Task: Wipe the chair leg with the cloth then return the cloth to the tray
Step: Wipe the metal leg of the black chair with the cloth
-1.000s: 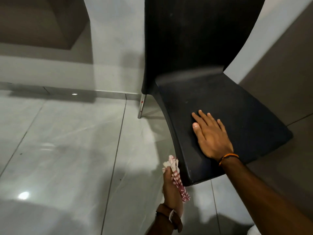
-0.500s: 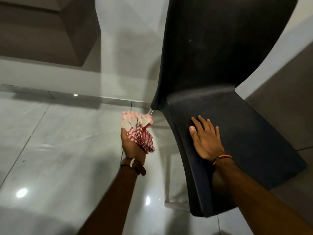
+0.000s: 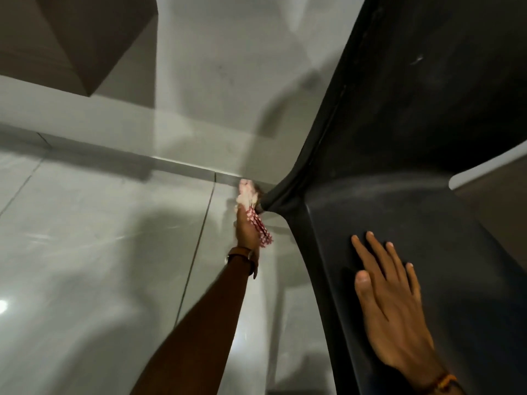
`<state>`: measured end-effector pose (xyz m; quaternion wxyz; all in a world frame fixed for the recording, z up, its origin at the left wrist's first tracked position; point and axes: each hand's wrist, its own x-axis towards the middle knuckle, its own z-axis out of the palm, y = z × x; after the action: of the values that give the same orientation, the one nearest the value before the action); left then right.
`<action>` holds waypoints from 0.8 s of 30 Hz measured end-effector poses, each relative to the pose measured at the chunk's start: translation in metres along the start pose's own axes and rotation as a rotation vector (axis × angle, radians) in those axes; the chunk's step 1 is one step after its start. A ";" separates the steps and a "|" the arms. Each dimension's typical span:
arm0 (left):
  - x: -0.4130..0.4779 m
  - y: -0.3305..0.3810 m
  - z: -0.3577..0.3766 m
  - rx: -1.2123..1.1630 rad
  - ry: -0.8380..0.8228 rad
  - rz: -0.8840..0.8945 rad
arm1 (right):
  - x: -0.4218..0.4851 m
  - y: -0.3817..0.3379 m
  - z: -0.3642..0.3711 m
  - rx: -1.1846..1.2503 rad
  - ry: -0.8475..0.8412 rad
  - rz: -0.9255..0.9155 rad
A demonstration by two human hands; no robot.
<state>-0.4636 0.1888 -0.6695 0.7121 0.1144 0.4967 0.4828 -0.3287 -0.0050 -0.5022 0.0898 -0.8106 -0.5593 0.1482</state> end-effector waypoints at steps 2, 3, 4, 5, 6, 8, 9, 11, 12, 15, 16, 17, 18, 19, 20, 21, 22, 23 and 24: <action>0.006 -0.006 0.009 0.040 0.011 -0.036 | 0.000 -0.001 0.000 0.018 0.004 0.013; 0.009 -0.008 0.012 0.054 0.012 -0.029 | 0.000 -0.002 0.000 0.023 0.004 0.018; 0.012 -0.009 0.013 0.066 0.020 -0.008 | 0.000 -0.002 0.000 0.024 0.004 0.015; 0.017 -0.013 0.013 0.076 0.036 0.015 | 0.000 -0.003 0.000 0.024 0.002 0.011; 0.022 -0.019 0.013 0.093 0.057 0.029 | 0.000 -0.003 0.000 0.022 -0.001 0.012; 0.035 -0.034 0.010 0.107 0.100 0.044 | 0.002 -0.005 0.000 0.030 0.002 0.026; 0.041 -0.041 0.009 0.100 0.111 0.050 | 0.002 -0.007 0.000 0.033 0.008 0.028; 0.049 -0.047 0.007 0.131 0.125 0.050 | 0.003 -0.008 0.002 0.029 0.023 0.021; 0.053 -0.048 0.006 0.138 0.130 0.061 | 0.004 -0.008 0.003 0.028 0.031 0.017; 0.070 -0.060 -0.003 0.183 0.141 0.102 | 0.005 -0.005 0.005 0.030 0.042 0.005; 0.073 -0.059 -0.006 0.209 0.147 0.118 | 0.006 -0.005 0.005 0.031 0.042 -0.001; 0.075 -0.056 -0.007 0.206 0.138 0.131 | 0.007 -0.005 0.005 0.031 0.043 -0.005; 0.077 -0.053 -0.008 0.195 0.129 0.123 | 0.008 -0.004 0.006 0.035 0.047 -0.007; 0.081 -0.053 -0.011 0.188 0.128 0.113 | 0.009 -0.003 0.007 0.042 0.055 -0.010; 0.084 -0.052 -0.012 0.181 0.133 0.113 | 0.011 -0.002 0.008 0.047 0.064 -0.014; 0.090 -0.054 -0.016 0.196 0.138 0.112 | 0.012 0.000 0.009 0.047 0.069 -0.020; 0.095 -0.056 -0.019 0.223 0.150 0.109 | 0.014 0.002 0.010 0.043 0.071 -0.028; 0.102 -0.059 -0.023 0.247 0.165 0.103 | 0.016 0.004 0.011 0.038 0.075 -0.037; 0.106 -0.060 -0.027 0.279 0.174 0.090 | 0.018 0.007 0.012 0.030 0.082 -0.050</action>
<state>-0.4470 0.2345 -0.7842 0.6212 0.1919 0.6131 0.4487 -0.3214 0.0089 -0.5183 0.1287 -0.8003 -0.5731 0.1208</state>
